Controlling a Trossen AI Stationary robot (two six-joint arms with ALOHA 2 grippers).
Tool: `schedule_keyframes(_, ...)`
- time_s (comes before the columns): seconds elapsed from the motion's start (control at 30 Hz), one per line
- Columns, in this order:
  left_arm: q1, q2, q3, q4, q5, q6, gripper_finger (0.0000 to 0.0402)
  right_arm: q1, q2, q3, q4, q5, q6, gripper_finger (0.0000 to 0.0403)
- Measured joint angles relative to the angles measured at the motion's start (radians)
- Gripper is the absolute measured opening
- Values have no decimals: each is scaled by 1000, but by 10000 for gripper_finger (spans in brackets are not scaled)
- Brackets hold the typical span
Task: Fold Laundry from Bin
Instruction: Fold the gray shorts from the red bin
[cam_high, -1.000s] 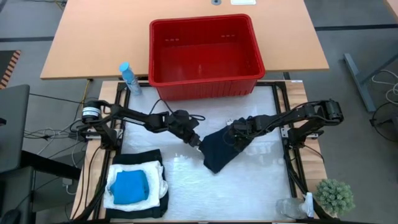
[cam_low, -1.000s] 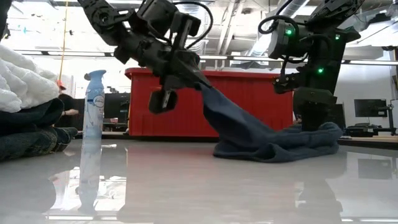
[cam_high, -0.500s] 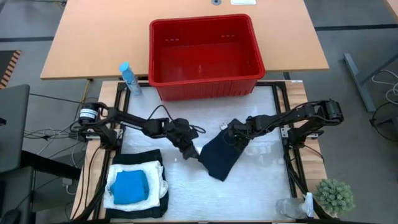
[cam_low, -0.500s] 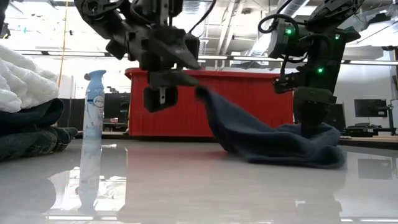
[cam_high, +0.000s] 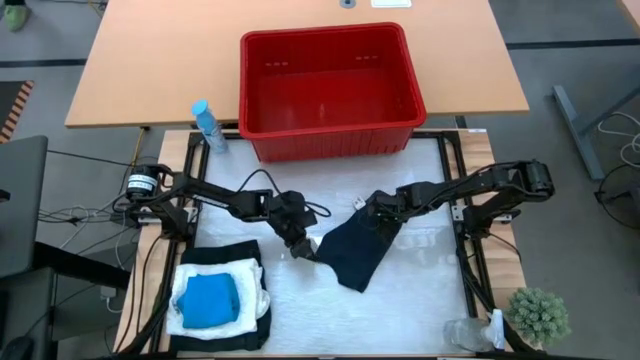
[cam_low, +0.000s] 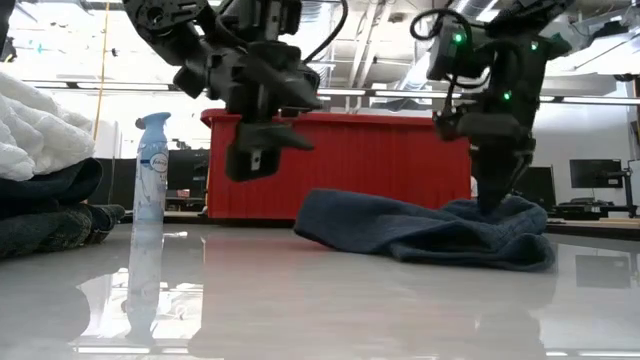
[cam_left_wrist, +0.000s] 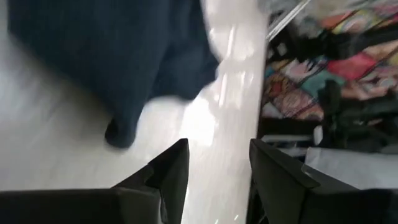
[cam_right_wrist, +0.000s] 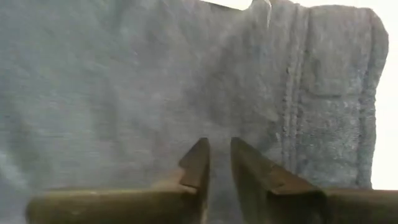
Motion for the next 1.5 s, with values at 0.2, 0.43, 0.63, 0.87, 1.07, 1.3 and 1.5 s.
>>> schedule_keyframes(0.2, 38, -2, 0, 113, -42, -45, 155, -24, -56, 64, -151, -23, 56, 139)
schedule_keyframes(0.43, 45, -2, 0, 111, -61, -28, 155, -70, -138, 102, -277, 31, -65, 184)
schedule_keyframes(0.63, 41, -2, 0, 111, -58, -20, 155, -208, -123, 102, -332, -2, -174, 219)
schedule_keyframes(0.87, 41, -2, 0, 111, -52, -16, 155, -349, -71, 67, -211, -181, -192, 291)
schedule_keyframes(1.07, 41, -2, 0, 110, -53, -8, 155, -376, 8, 43, -225, -185, -286, 325)
schedule_keyframes(1.3, 41, -2, 0, 107, -71, -9, 155, -367, 159, 49, -184, -215, -334, 328)
schedule_keyframes(1.5, 42, -2, 0, 101, -79, -9, 155, -326, 262, 56, -165, -211, -326, 292)
